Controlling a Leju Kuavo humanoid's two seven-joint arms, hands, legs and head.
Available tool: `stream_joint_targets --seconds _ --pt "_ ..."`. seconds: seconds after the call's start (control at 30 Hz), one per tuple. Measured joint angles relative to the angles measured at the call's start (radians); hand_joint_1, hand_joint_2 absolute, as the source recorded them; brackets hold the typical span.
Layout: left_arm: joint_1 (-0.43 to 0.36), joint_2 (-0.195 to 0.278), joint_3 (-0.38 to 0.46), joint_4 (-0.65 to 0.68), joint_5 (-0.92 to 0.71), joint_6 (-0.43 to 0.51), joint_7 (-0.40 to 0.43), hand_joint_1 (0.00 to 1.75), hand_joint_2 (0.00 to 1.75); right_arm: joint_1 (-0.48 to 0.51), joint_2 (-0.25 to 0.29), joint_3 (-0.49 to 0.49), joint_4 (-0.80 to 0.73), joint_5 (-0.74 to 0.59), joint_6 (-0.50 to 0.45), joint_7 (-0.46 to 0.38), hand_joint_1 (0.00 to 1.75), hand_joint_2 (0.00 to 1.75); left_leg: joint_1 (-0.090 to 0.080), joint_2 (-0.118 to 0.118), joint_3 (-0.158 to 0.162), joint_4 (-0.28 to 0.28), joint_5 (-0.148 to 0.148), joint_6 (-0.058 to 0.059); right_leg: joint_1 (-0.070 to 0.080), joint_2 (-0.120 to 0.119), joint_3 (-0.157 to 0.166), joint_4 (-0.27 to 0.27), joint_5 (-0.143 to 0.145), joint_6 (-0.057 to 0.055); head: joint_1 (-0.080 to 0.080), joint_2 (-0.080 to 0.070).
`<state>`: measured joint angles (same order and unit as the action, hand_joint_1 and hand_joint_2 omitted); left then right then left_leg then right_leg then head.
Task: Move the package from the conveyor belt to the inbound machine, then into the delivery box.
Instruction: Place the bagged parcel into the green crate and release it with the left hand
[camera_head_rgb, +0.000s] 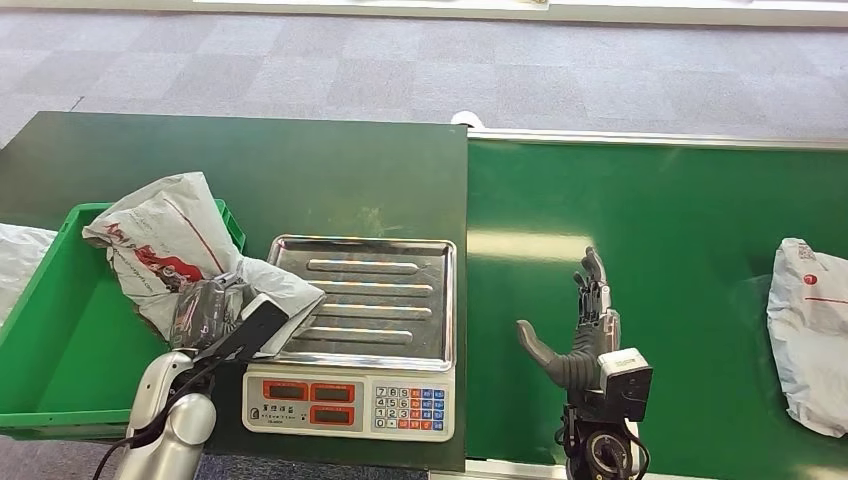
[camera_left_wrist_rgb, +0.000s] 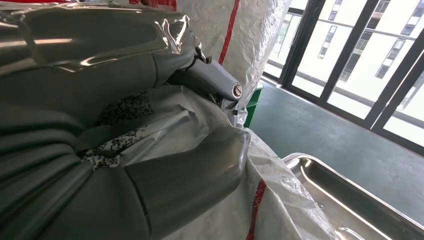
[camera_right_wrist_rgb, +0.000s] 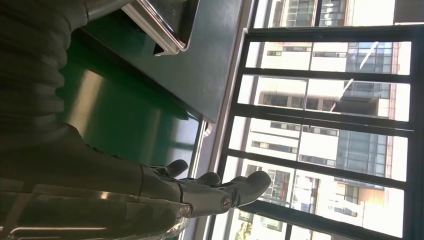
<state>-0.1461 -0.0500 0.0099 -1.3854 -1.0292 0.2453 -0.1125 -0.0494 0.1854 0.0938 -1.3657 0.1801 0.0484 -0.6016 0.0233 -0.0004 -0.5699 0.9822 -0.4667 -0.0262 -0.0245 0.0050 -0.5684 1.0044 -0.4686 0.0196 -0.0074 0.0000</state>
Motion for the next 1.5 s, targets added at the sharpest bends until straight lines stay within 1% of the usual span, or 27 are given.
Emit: stream_joint_targets --seconds 0.1,0.27,0.43,0.77,0.87,0.93,1.0,1.17,1.27,1.37,1.5 --pt "-0.002 0.0 0.0 0.003 -0.008 0.001 0.009 1.75 1.75 0.001 0.0 0.0 0.0 0.0 0.0 0.0 0.0 1.75 0.0 0.0 0.0 0.0 0.0 0.0 0.0 0.0 0.0 0.0 0.0 0.0 0.0 0.0" --pt "-0.008 0.001 0.0 0.014 -0.062 0.02 0.065 1.75 1.75 0.006 0.001 -0.001 -0.006 0.001 -0.003 0.002 0.0 1.75 0.0 0.0 0.0 0.0 0.0 0.0 0.0 0.0 0.0 0.0 0.0 0.0 0.0 0.0" --pt "-0.009 0.001 0.001 0.022 -0.084 0.026 0.084 1.75 1.75 0.012 0.006 -0.002 -0.011 0.002 -0.008 0.003 0.0 1.75 0.0 0.001 0.0 0.0 0.0 0.0 0.0 0.001 0.0 0.0 0.0 0.0 0.0 0.0" --pt "-0.009 0.0 0.009 0.026 -0.095 0.02 0.093 1.75 1.75 0.011 0.006 -0.002 -0.02 0.001 -0.008 0.019 0.0 1.75 0.0 0.002 0.001 0.0 0.0 0.0 0.0 0.002 0.001 0.0 0.0 0.0 0.0 0.0" --pt "-0.008 0.0 0.011 0.028 -0.08 0.038 0.088 1.75 1.75 0.013 0.006 -0.002 -0.024 0.001 -0.008 0.02 0.0 1.75 0.0 0.002 0.001 0.0 0.0 0.0 0.0 0.002 0.001 0.0 0.0 0.0 0.0 0.0" --pt "-0.005 0.0 0.013 0.029 -0.051 0.076 0.069 1.75 1.75 0.016 0.006 -0.002 -0.029 0.001 -0.008 0.02 0.0 1.75 0.0 0.002 0.001 0.0 0.0 0.0 0.0 0.003 0.0 0.0 0.0 0.0 0.0 0.0" --pt "0.001 0.0 0.016 0.028 -0.008 0.129 0.032 1.75 1.75 0.02 0.006 -0.003 -0.034 0.001 -0.008 0.02 0.0 1.75 0.0 0.002 0.001 0.0 0.0 0.0 0.0 0.003 0.0 0.0 0.0 0.0 0.0 0.0" --pt "0.01 -0.002 0.019 -0.002 0.123 0.277 -0.107 1.75 1.75 0.027 0.008 -0.004 -0.04 -0.003 -0.009 0.02 0.0 1.75 0.0 0.002 0.0 0.0 0.0 0.0 0.0 0.002 0.0 0.0 0.0 0.0 0.0 0.0" --pt "0.012 -0.005 0.021 -0.036 0.195 0.346 -0.18 1.75 1.75 0.026 0.008 -0.001 -0.04 -0.009 -0.013 0.02 0.0 1.75 0.0 0.001 0.0 0.0 0.0 0.0 0.0 0.002 0.0 0.0 0.0 0.0 0.0 0.0" --pt "0.017 -0.008 0.025 -0.068 0.256 0.386 -0.226 1.75 1.75 0.026 0.008 0.004 -0.039 -0.013 -0.017 0.02 0.0 1.75 0.0 0.001 0.0 0.0 0.0 0.0 0.0 0.002 0.0 0.0 0.0 0.0 0.0 0.0" --pt "0.033 -0.009 0.035 -0.098 0.292 0.412 -0.253 1.75 1.75 0.026 0.008 0.015 -0.039 -0.015 -0.027 0.016 0.0 1.75 0.0 0.001 0.0 0.0 0.0 0.0 0.0 0.002 0.0 0.0 0.0 0.0 0.0 0.0"
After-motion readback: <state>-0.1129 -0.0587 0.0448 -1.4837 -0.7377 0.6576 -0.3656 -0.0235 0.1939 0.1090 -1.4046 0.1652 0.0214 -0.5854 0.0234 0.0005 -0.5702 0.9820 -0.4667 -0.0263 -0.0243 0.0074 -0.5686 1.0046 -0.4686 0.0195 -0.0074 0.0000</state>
